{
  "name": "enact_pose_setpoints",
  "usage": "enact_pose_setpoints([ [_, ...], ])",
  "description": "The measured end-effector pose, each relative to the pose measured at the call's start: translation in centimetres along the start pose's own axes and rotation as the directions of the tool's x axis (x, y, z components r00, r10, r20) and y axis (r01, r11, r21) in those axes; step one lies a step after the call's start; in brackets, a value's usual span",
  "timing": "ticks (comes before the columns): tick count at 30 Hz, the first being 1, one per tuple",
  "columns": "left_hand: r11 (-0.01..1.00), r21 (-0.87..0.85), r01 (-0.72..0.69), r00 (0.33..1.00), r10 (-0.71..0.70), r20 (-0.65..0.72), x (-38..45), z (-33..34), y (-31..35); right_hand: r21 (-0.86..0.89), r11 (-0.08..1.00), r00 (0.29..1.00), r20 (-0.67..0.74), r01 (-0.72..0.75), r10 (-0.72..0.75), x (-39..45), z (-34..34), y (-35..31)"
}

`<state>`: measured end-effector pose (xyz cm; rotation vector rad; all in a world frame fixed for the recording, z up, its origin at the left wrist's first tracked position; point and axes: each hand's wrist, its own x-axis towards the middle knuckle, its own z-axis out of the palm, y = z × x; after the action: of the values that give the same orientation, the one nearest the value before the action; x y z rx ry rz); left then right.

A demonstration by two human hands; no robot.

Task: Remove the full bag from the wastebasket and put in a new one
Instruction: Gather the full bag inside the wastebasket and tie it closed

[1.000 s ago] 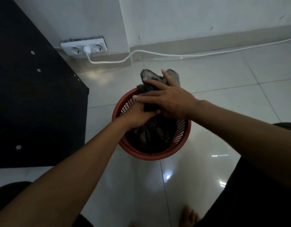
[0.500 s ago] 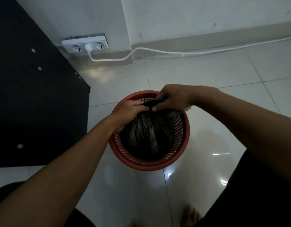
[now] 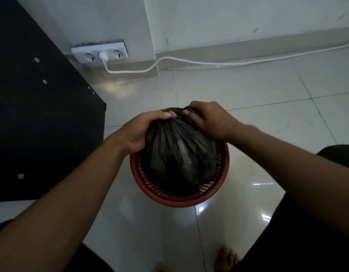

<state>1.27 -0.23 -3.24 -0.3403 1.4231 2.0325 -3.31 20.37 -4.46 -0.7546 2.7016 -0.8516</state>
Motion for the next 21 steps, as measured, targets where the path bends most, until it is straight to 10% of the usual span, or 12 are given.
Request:
enact_pose_setpoints([
  [6,0.988,-0.156,0.01,0.998,-0.02,-0.062,0.4,-0.3,-0.2,-0.407,0.902,0.986,0.137,0.144,-0.095,-0.9,0.2,-1.7],
  [10,0.971,0.232,0.051,0.989,-0.017,-0.144,0.8,0.5,-0.8,-0.52,0.827,0.95,0.306,0.213,-0.052,-0.7,0.3,-3.4],
  [14,0.755,0.654,-0.046,0.953,0.23,-0.199,0.7,0.5,-1.6,-0.334,0.939,0.964,0.266,0.081,0.011,0.4,-0.5,-3.9],
  [18,0.704,0.687,-0.18,0.917,0.372,-0.14,1.0,0.3,-2.0,-0.053,0.994,0.993,0.062,-0.095,0.099,1.3,-1.2,-4.1],
  [21,0.651,0.733,-0.197,0.879,0.449,-0.162,1.5,0.7,-1.6,0.446,0.824,0.931,0.068,-0.349,0.358,1.4,-1.1,-4.5],
])
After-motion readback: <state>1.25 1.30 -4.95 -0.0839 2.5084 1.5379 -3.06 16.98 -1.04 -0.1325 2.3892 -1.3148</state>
